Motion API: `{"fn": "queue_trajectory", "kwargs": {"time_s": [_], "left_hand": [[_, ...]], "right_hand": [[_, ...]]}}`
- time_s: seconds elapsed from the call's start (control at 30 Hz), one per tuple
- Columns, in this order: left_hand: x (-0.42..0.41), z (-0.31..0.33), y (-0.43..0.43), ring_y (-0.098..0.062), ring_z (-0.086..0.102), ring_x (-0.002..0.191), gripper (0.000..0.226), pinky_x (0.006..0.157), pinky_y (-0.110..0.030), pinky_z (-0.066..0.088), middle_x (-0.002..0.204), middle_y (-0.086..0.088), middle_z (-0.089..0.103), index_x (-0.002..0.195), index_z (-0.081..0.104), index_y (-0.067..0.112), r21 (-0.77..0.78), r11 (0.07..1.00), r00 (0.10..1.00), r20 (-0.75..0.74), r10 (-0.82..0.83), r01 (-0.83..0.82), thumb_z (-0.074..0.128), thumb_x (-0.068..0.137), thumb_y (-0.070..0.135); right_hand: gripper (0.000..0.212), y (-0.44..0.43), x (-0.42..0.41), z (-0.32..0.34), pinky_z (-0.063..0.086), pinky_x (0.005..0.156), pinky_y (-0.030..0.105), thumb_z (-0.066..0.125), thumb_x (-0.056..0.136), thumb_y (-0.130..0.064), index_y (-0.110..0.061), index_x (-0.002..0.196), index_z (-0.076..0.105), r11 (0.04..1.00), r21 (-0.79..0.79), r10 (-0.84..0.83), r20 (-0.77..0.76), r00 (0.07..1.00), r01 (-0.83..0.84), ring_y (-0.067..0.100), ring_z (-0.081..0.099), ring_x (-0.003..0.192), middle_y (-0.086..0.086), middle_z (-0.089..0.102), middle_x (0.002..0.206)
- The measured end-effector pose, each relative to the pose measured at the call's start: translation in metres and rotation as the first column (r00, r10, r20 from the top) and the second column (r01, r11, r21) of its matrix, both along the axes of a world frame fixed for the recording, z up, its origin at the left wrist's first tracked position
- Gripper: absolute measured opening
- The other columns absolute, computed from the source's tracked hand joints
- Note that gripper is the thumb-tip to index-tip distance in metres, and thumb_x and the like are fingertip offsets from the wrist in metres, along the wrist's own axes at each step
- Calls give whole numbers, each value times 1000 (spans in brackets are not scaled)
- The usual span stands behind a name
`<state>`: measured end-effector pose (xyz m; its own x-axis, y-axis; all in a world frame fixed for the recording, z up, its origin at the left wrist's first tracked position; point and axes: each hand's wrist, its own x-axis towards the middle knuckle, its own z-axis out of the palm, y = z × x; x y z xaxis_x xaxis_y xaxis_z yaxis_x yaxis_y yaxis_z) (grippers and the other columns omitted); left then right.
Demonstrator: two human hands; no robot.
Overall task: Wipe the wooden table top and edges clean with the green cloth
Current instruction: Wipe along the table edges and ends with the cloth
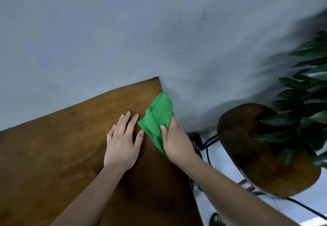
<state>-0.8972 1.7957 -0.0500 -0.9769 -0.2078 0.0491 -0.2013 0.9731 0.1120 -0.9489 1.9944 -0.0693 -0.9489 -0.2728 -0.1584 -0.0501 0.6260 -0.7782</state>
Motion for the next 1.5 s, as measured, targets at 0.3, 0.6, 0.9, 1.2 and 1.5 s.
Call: {"fn": "queue_trajectory", "kwargs": {"time_s": [0.3, 0.6, 0.9, 1.2, 1.5], "left_hand": [[0, 1, 0, -6, 1, 169, 66, 135, -46, 13, 182, 13, 15, 173, 22, 41, 1, 1000, 1000, -1, 0, 0, 20, 112, 67], [-3, 1, 1, -8, 1, 169, 71, 135, -46, 10, 183, 14, 13, 173, 18, 42, -24, 999, 999, 32, 27, -26, 15, 109, 73], [-4, 1, 2, -15, 8, 170, 71, 134, -50, 11, 182, 11, 16, 172, 19, 43, -5, 999, 999, 26, 36, -36, 14, 109, 73], [8, 3, 4, -22, 18, 168, 67, 134, -55, 17, 181, 2, 24, 170, 33, 33, 34, 996, 996, -4, -87, 88, 22, 113, 64], [52, 0, 24, -19, 17, 169, 66, 133, -56, 18, 181, 6, 25, 171, 30, 36, 49, 947, 948, -1, -319, 318, 23, 111, 64]], "right_hand": [[61, 27, 44, 16, 54, 99, 28, 33, 116, -47, -11, 165, 28, 999, 2, 37, 81, 996, -37, 19, 64, 125, 8, 52, 155], [42, -54, -117, 6, 46, 87, 43, 36, 119, -37, -3, 144, 41, 996, -83, -27, 110, 994, 37, 46, 64, 115, 27, 58, 132], [45, -77, -169, 11, 45, 98, 43, 31, 120, -37, -3, 145, 45, 996, -73, -40, 160, 986, 52, 43, 61, 128, 26, 61, 139], [51, -6, -15, 6, 45, 101, 46, 31, 120, -38, 1, 150, 43, 999, -12, -30, 95, 995, 31, 47, 61, 127, 31, 63, 139], [40, 92, 186, 15, 50, 93, 37, 37, 119, -40, -18, 152, 47, 987, -147, -37, 142, 989, 58, 22, 67, 114, 6, 70, 131]]}}
